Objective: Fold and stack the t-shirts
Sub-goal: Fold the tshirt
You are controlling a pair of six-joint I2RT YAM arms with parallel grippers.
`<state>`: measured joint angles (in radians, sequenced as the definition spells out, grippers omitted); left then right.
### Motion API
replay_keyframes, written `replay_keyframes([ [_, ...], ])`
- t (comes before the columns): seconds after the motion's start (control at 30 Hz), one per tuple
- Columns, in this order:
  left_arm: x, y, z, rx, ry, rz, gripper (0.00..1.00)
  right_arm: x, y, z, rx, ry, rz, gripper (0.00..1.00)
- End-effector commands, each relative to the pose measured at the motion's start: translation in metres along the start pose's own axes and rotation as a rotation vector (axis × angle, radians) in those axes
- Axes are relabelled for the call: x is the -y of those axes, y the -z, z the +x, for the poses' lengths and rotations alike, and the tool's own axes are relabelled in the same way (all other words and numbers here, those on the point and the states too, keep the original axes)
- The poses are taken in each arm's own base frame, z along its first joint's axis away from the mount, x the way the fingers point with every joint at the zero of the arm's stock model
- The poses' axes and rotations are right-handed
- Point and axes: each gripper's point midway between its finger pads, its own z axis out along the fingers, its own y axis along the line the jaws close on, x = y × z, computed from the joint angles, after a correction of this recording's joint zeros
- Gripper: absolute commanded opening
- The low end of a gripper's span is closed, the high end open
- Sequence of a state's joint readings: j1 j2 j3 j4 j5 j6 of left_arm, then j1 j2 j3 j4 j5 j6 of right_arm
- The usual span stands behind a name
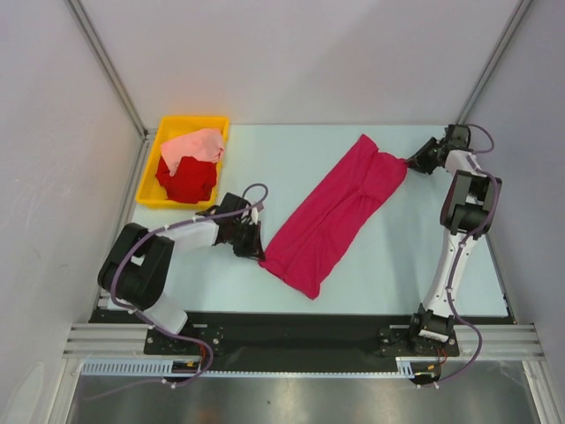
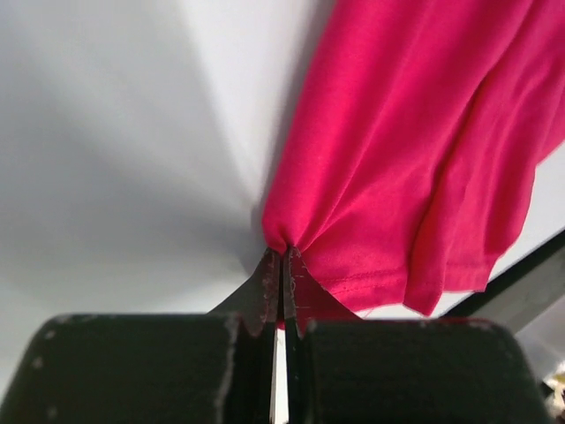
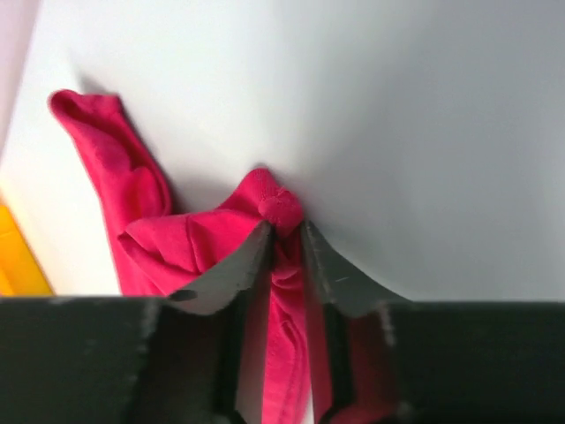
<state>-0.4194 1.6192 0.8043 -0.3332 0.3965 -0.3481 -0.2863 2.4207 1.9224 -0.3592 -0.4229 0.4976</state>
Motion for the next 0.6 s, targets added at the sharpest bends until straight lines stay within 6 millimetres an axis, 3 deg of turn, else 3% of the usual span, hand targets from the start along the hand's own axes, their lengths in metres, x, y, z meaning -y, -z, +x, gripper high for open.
replay_keyframes([
  [0.0,0.013,-0.004,0.036,-0.046,0.029,0.004,0.0,-0.015,-0.028,0.013,-0.013,-0.032,-0.038,0.22],
  [0.1,0.022,-0.009,0.052,-0.046,0.061,0.03,0.0,-0.032,-0.04,0.01,0.002,-0.018,-0.06,0.06],
  [0.13,0.025,-0.009,0.055,-0.043,0.088,0.04,0.0,-0.03,-0.051,0.016,-0.01,-0.018,-0.054,0.02],
  [0.2,0.027,-0.013,0.065,-0.048,0.107,0.059,0.0,-0.049,-0.058,0.008,0.024,0.004,-0.069,0.0],
  [0.27,0.029,-0.015,0.071,-0.043,0.146,0.066,0.0,-0.054,-0.069,0.006,0.048,-0.005,-0.065,0.0],
  [0.3,0.031,-0.016,0.074,-0.046,0.148,0.07,0.0,-0.064,-0.068,-0.014,0.111,0.005,-0.061,0.0],
  [0.4,0.036,-0.018,0.077,-0.045,0.16,0.086,0.0,-0.068,-0.082,-0.026,0.158,0.005,-0.055,0.0],
  [0.43,0.038,-0.019,0.077,-0.047,0.164,0.094,0.0,-0.088,-0.074,-0.045,0.204,0.03,-0.097,0.0],
  [0.47,0.04,-0.021,0.075,-0.046,0.159,0.101,0.0,-0.08,-0.084,-0.041,0.189,0.029,-0.086,0.01],
  [0.57,0.048,-0.025,0.073,-0.052,0.137,0.111,0.0,-0.081,-0.08,-0.048,0.197,0.024,-0.085,0.27],
])
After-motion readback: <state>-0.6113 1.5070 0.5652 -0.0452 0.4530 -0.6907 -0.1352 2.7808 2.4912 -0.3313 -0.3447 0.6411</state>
